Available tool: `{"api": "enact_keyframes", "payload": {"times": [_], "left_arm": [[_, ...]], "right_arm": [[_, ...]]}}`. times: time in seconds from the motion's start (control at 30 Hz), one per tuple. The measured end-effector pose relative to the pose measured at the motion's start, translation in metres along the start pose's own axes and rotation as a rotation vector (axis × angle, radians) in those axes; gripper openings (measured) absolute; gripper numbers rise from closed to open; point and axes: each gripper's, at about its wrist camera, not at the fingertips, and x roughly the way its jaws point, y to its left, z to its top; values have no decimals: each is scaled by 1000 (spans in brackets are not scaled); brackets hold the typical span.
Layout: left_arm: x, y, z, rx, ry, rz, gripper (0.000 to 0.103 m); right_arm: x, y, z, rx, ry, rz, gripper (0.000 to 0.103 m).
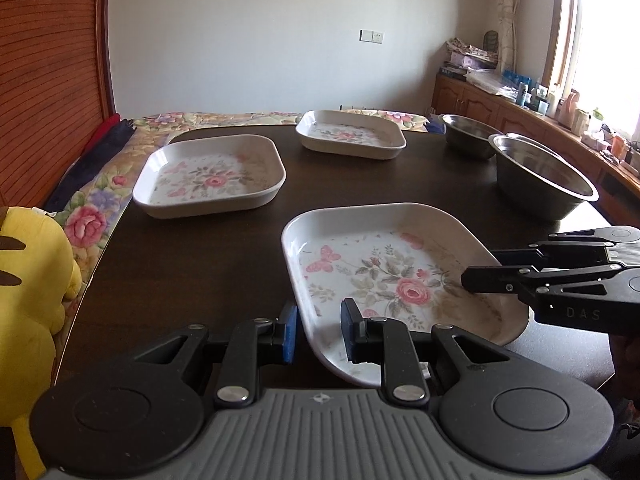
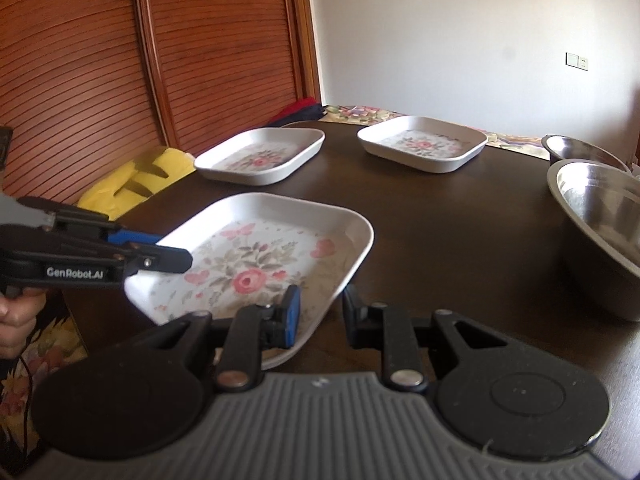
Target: Organize plates and bowls
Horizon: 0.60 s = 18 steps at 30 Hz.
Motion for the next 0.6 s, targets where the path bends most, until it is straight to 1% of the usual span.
{"api": "enact_keyframes", "payload": {"times": [0.37,0.6], "left_arm": [[2,0,-2,-6,-5,6,24],[1,0,-2,-7,-9,-8,26]], "right_arm": [[0,1,-2,6,8,4,26],[-1,-1,-2,16,3,0,26]]}}
